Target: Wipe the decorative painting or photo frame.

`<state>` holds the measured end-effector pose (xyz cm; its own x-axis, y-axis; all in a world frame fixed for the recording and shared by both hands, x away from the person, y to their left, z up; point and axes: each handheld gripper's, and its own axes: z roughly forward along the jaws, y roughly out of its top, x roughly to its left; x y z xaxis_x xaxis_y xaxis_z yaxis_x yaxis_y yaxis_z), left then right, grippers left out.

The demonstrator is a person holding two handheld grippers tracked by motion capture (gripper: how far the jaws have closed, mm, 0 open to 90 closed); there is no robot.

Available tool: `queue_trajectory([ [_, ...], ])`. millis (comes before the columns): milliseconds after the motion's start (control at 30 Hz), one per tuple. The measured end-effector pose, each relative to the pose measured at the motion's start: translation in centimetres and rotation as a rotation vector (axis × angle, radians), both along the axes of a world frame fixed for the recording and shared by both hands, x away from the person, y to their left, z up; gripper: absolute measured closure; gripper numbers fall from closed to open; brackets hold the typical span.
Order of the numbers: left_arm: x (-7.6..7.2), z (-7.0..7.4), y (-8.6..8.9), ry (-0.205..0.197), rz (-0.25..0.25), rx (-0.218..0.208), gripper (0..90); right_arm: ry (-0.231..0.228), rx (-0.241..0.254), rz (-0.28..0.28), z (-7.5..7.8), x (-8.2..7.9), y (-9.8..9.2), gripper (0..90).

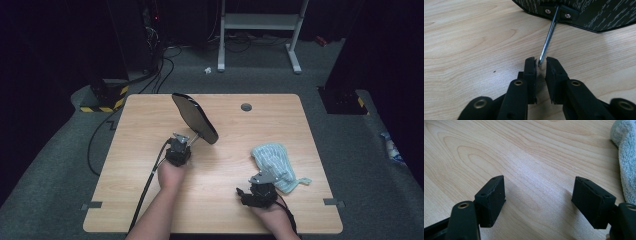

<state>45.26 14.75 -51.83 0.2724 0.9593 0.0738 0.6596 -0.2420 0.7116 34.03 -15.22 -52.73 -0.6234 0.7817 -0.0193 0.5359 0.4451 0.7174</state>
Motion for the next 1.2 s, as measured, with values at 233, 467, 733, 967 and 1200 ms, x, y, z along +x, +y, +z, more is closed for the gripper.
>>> queue_trajectory([
  [233,0.4,-0.2,0.0,0.0,0.018,0.011,80.9,0.001,0.0,-0.001,0.0,0.0,0.0,26.2],
  [467,0.9,-0.3,0.6,0.0,0.039,-0.001,80.7,0.001,0.001,-0.001,0.0,0.0,0.0,26.2],
  [733,1.6,-0.4,1.4,-0.008,0.057,-0.023,79.7,0.0,0.0,0.0,0.0,0.0,0.0,26.2],
  [967,2.7,-0.3,1.7,0.001,0.055,-0.008,77.1,0.001,0.001,-0.001,0.0,0.0,0.0,26.2],
  [1200,3.0,-0.2,2.2,0.017,0.064,-0.024,75.4,0.001,0.0,-0.001,0.0,0.0,0.0,26.2],
])
